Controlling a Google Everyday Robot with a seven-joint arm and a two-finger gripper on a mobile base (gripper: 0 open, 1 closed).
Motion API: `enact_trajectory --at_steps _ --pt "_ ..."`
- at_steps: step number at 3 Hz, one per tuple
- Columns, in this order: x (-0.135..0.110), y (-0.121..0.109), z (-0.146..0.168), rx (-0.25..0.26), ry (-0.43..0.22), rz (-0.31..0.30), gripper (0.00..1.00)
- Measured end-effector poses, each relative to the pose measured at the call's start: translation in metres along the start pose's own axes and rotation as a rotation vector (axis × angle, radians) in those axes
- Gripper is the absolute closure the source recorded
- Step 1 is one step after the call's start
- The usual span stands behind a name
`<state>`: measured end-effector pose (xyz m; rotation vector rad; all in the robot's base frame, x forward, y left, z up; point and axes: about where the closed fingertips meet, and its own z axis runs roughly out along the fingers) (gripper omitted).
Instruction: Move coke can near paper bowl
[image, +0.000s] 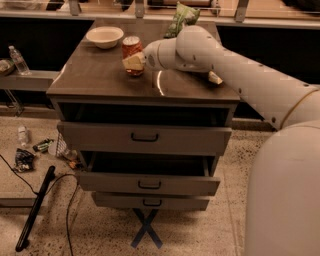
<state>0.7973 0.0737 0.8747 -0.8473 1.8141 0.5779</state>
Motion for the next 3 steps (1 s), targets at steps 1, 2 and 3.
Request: enact_trajectory --at_steps 1,2,3 --pt "-0.018 -0.019 0.000 0.029 -0.020 -0.029 0.96" --pt "-0.042 -0.049 0.003 0.077 -0.051 -0.057 1.00" --pt "-0.054 -0.076 0.029 0.091 -0.070 -0.023 1.00"
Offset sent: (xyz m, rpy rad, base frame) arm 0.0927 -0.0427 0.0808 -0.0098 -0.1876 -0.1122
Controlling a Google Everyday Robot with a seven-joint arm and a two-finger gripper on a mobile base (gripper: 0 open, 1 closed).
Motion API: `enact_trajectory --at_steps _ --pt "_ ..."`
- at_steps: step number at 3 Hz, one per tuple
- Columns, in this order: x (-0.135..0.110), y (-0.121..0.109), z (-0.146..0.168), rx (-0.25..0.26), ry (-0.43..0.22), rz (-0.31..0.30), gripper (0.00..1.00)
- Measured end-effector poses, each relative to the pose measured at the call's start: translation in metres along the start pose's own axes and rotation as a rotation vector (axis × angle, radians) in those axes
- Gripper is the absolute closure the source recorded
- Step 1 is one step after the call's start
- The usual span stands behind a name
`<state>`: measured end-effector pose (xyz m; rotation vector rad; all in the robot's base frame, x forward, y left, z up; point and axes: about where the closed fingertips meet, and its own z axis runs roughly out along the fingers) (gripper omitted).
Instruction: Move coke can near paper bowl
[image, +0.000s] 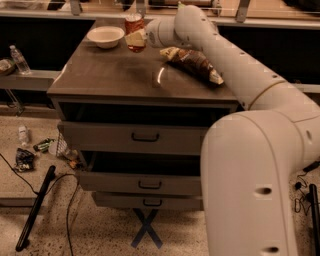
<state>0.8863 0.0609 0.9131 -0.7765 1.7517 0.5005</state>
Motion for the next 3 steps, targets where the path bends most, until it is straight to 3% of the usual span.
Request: enact_trajectory --at_steps 1,3 --pt "0.001 -0.010 0.029 0.006 0.006 0.039 0.97" --pt "0.014 -0.007 0.070 0.003 0.047 0.098 0.50"
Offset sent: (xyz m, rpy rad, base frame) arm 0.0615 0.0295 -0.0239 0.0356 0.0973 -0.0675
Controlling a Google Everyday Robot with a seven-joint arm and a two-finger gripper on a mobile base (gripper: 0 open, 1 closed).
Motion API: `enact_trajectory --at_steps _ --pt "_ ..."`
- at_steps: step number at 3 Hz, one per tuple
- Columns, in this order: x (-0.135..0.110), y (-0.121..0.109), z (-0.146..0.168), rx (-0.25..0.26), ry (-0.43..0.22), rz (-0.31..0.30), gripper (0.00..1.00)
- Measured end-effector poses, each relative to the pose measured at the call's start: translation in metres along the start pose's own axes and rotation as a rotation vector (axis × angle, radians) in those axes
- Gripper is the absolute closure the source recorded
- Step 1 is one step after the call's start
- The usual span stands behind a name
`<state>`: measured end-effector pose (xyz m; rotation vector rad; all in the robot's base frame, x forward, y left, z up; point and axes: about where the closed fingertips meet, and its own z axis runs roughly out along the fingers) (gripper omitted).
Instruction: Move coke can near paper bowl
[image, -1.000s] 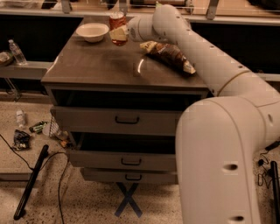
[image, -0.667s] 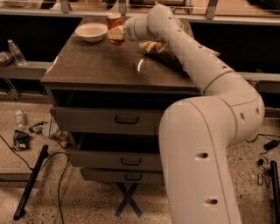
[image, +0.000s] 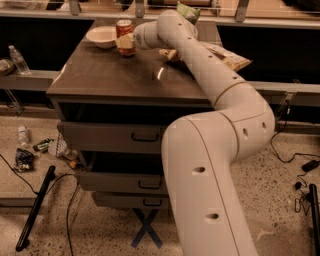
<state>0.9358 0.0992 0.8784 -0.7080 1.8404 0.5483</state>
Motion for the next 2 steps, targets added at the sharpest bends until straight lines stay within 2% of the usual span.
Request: enact_trajectory --at_steps 2 --pt "-0.0052 0.0048 0.0244 -0.015 -0.011 0.013 0.04"
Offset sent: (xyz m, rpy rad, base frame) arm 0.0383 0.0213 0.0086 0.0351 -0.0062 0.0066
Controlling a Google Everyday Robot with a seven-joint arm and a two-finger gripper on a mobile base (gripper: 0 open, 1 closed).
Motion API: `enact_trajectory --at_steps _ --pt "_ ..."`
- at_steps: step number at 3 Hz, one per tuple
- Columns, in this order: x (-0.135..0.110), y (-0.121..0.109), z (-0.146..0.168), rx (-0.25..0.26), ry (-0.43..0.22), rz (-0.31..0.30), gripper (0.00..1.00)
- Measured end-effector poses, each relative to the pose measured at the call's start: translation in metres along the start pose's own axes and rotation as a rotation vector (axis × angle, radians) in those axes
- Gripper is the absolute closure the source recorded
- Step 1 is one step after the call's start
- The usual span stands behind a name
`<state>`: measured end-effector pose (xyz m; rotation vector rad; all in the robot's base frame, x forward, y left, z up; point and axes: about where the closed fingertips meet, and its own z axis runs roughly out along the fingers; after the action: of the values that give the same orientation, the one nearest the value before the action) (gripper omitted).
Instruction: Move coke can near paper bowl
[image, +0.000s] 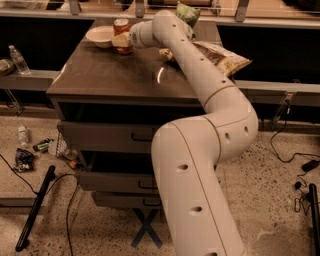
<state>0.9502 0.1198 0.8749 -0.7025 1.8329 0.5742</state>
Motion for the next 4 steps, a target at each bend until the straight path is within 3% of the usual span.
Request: enact_trajectory --at_steps 1,2,3,4 --pt "-0.001 -0.003 -0.003 0.000 0.003 0.007 0.00" --pt "-0.013 -0.023 -0.037 0.028 -0.020 0.006 0.00" --pt "-0.048 -0.068 -0.160 0.141 -0.097 -0.038 0.00" --pt "-0.082 -0.086 -0.300 0.296 -0.171 -0.071 0.00"
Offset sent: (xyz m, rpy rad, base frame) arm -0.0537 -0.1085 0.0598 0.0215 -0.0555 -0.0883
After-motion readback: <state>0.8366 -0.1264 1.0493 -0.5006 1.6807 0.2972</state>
